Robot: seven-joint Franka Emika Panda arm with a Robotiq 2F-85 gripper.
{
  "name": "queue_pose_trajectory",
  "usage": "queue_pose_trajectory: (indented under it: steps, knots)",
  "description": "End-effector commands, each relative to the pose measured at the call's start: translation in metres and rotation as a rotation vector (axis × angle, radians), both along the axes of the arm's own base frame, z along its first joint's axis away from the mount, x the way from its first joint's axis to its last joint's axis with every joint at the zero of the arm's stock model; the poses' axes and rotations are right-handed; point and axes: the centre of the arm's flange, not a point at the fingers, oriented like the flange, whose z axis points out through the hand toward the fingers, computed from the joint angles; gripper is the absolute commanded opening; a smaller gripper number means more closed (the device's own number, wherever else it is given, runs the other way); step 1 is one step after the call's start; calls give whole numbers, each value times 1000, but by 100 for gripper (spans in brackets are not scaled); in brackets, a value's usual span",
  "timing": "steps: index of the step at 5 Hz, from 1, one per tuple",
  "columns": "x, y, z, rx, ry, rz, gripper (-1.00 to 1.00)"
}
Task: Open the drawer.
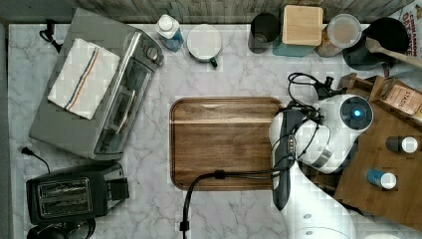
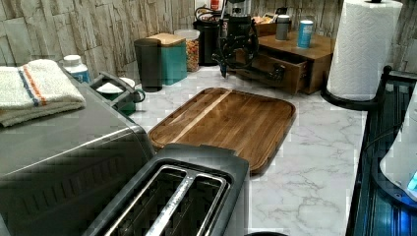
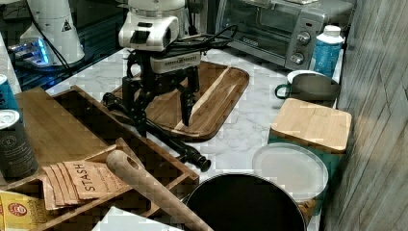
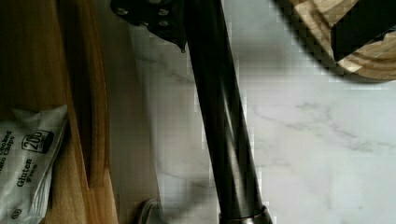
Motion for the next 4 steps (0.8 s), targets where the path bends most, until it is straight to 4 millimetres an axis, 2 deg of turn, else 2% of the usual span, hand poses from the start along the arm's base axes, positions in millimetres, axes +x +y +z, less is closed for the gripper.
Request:
queue_pose_trajectory:
  steps: [1, 3, 4]
  knots:
    - [90, 208, 21, 131, -127, 139, 100]
    - [104, 265, 22, 139, -165, 153, 100]
    - [109, 281, 21, 160, -171, 138, 100]
